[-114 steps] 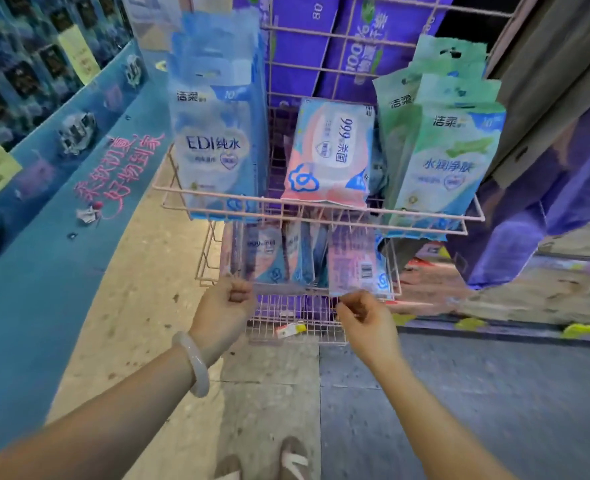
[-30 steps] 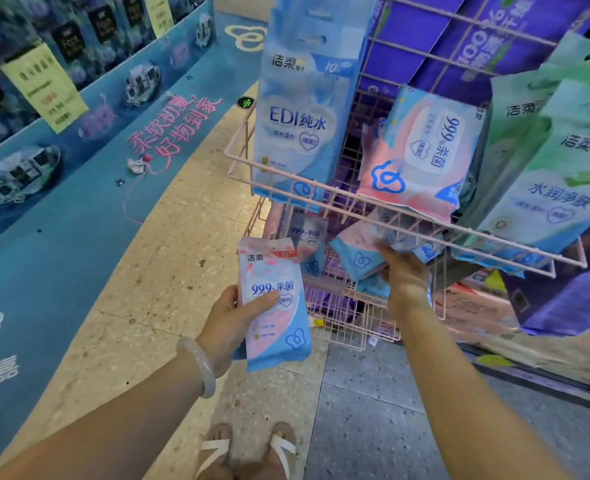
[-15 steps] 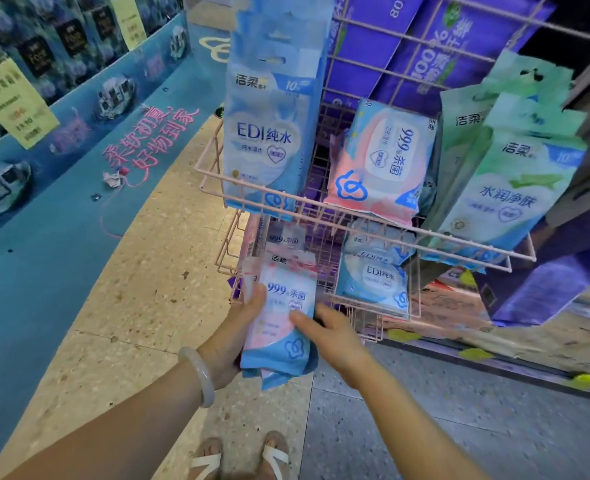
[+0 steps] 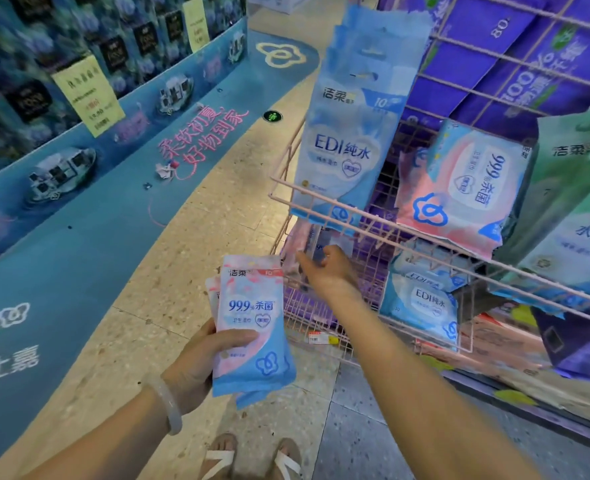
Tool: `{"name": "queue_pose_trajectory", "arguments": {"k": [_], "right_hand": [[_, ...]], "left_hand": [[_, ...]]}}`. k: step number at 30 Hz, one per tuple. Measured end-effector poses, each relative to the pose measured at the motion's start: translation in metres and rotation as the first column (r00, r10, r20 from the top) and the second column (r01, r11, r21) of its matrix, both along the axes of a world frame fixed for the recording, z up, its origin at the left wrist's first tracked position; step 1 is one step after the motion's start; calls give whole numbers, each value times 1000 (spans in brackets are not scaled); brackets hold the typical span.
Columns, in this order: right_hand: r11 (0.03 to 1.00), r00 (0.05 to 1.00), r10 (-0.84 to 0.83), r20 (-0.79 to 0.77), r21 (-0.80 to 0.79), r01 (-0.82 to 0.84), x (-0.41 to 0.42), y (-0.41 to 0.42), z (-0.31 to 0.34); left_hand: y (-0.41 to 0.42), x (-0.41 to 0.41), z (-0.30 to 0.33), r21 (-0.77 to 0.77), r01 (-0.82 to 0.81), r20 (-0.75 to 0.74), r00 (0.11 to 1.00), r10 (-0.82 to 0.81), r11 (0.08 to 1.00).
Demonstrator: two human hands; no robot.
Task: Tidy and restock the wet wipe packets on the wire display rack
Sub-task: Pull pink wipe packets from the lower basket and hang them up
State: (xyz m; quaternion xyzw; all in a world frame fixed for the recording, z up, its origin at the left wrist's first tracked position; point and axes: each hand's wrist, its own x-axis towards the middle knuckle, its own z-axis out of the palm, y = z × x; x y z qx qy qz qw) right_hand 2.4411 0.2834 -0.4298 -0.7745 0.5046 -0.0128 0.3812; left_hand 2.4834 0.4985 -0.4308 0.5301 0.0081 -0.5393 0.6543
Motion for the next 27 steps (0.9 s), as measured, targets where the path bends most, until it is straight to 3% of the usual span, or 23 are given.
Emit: {"name": "queue_pose_trajectory", "arguments": {"k": [3,6,8,9,11,13,15,17,19,21,22,24,27], "right_hand": [[997,992,63,-109,-32,-66,14,-1,-5],[999,999,-42,15,18,42,8,-10,2],[943,930,-270,249,262,204,-3,-15,10],[857,848,-419,325,450,251,-12,-16,14],[652,696,-629,345,722,232,-35,-13,25],[606,673,-650,352,775,180,-63,-7,34],[658,689,-615,384,732,179,-90,2,42],[801,735,-507,450,560,210,-110,17,49],[960,853,-275,443,175,218,-119,42,53],[966,957,-18,290,-241,91,-114,72,56],[933,971,103,217,-358,-19,-108,88,57],[882,950,236,205,-455,-120,-100,106,55],[970,871,104,481,-242,18,-97,94,57]], "left_hand": [[9,5,2,-1,-23,-4,1000,23,1000],[9,8,5,-1,-40,3,999,40,999],[4,10,8,-5,-53,9,999,53,999],[0,10,9,-8,-55,12,998,55,998],[-9,9,13,-15,-43,12,999,43,999],[-20,5,16,-12,-26,14,1000,26,1000],[-31,1,17,7,-22,24,999,22,1000],[-42,-5,17,38,-31,53,998,29,999],[-50,-13,14,77,-66,103,993,58,995],[-58,-24,14,78,-81,142,987,70,994],[-61,-31,14,51,-76,127,990,69,996],[-64,-40,13,-26,-69,46,996,70,997],[-60,-39,11,-15,-57,-20,998,56,998]]}}
